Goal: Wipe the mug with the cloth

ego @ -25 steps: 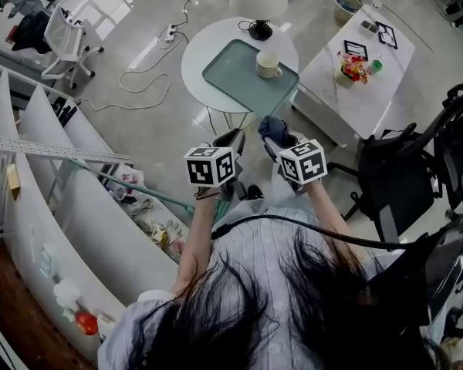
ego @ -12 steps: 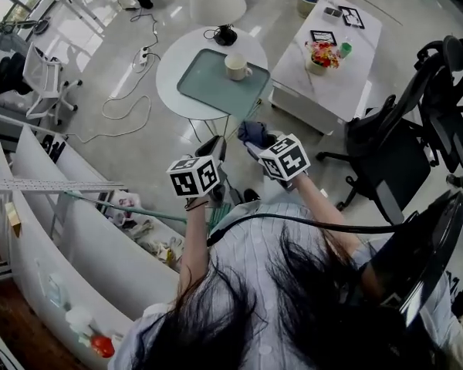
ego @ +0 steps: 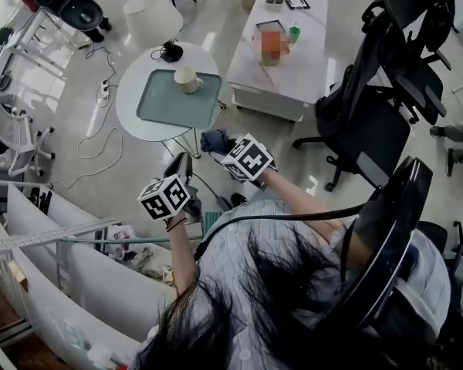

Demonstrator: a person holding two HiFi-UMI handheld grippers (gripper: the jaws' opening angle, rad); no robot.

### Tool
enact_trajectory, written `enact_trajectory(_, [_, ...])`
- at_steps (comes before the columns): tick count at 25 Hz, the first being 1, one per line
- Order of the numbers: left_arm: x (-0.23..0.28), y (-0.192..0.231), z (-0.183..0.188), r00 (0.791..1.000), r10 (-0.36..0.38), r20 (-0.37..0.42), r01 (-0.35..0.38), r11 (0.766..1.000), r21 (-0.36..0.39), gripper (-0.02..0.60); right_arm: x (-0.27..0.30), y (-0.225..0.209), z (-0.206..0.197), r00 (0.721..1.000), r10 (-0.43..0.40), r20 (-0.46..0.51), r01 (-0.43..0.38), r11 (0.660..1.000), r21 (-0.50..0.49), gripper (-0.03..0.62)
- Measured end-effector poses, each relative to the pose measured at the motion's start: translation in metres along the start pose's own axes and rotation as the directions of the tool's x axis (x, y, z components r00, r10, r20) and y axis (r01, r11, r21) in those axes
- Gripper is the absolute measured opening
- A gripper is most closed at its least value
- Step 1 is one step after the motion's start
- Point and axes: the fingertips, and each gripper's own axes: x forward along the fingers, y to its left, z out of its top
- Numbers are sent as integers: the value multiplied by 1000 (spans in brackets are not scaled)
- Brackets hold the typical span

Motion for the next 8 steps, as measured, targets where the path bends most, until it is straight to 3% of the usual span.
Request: enact_trajectory(8, [8, -10, -8, 999, -24, -27, 25, 999, 21, 49, -3, -9, -9, 1000, -19, -16, 20, 1000, 18, 94])
